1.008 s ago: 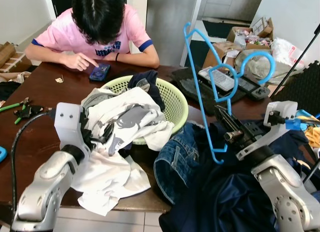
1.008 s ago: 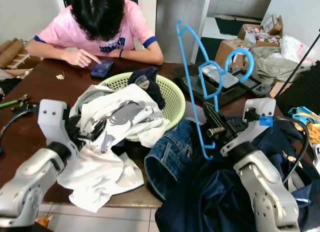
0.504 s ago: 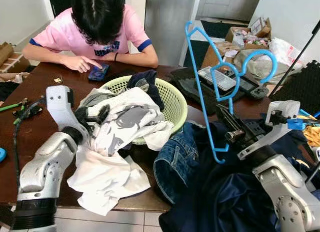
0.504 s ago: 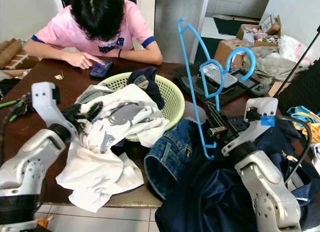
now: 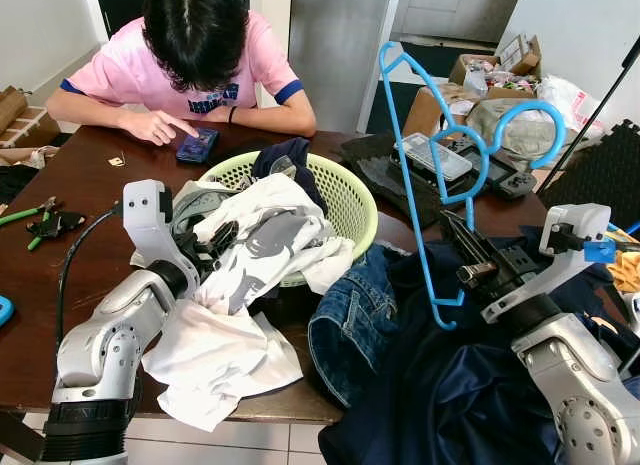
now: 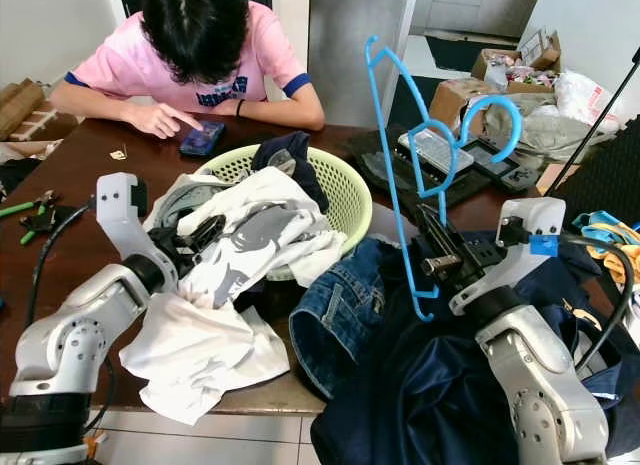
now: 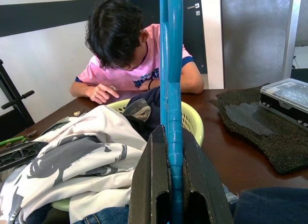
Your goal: Hang hanger
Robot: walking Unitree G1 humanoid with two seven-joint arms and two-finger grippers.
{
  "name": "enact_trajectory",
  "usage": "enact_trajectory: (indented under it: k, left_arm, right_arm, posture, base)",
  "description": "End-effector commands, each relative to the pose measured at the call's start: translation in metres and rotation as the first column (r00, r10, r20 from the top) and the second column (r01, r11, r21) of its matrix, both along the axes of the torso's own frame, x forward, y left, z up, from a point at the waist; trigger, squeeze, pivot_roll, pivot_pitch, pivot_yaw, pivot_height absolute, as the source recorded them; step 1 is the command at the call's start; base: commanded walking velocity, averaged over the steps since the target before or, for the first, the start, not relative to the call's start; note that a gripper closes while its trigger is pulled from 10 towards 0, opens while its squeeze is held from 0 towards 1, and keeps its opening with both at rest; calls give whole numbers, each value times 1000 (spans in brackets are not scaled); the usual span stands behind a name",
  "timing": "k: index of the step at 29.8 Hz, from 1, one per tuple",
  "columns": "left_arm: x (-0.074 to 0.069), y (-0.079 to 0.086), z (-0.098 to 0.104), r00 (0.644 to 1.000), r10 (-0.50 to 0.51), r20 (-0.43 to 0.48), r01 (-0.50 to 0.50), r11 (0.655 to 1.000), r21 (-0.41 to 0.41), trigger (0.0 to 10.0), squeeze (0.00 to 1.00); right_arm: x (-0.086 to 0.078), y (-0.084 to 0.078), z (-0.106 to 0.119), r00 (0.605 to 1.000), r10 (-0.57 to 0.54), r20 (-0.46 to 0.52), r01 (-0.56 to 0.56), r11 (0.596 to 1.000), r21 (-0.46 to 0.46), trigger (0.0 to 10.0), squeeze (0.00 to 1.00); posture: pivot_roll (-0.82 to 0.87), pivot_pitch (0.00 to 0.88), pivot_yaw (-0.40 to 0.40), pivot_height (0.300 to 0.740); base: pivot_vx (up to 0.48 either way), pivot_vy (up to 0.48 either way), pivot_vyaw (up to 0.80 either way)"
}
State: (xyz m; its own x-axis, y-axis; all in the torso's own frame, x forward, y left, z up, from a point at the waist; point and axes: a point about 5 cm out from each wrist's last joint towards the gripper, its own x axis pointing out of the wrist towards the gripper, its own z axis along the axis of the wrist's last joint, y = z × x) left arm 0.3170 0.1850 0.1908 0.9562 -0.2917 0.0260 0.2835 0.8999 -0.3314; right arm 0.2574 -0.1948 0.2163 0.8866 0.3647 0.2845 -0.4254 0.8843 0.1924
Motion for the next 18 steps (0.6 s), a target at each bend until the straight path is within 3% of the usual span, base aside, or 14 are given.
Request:
enact_trajectory:
  k: [1, 10, 11, 13, 14, 16, 18]
  left_arm:
    - [1, 0, 2, 1000, -7, -2, 7, 1000, -4, 0, 0]
    - [4, 12, 15, 998, 45, 41, -45, 999, 19, 0, 0]
    - [5, 16, 27, 994, 59, 90, -62, 997, 35, 0, 0]
    - [4, 6, 72, 961, -21, 277, -9, 994, 106, 0, 0]
    - [4, 6, 72, 961, -21, 277, -9, 994, 106, 0, 0]
    - [-5, -16, 110, 889, -173, 424, 119, 982, 150, 0, 0]
    - [-5, -16, 110, 889, -173, 424, 119, 982, 150, 0, 0]
  right_arm:
    - [-1, -1, 1, 1000, -8, 0, 8, 1000, -5, 10000, 0]
    - [-1, 0, 0, 1000, -10, -1, 10, 1000, -2, 10000, 0]
    - [-1, 0, 0, 1000, -11, 0, 11, 1000, -3, 10000, 0]
    - [-1, -1, 1, 1000, -11, 4, 11, 1000, -6, 10000, 0]
    - [-1, -1, 1, 1000, -11, 4, 11, 1000, -6, 10000, 0]
    - [-1, -1, 2, 1000, -10, 6, 10, 1000, -8, 10000, 0]
    - [-1, -1, 2, 1000, -10, 6, 10, 1000, -8, 10000, 0]
  posture:
    - [50, 120, -60, 740]
    - [48, 116, -57, 740]
    - [45, 111, -58, 740]
    - [45, 111, -58, 740]
    - [45, 111, -58, 740]
    - [46, 101, -62, 740]
    - [46, 101, -62, 740]
  base:
    - [0, 0, 0]
    - [0, 0, 0]
    - [0, 0, 0]
    - [0, 0, 0]
    - [0, 0, 0]
    - [0, 0, 0]
    - [0, 0, 0]
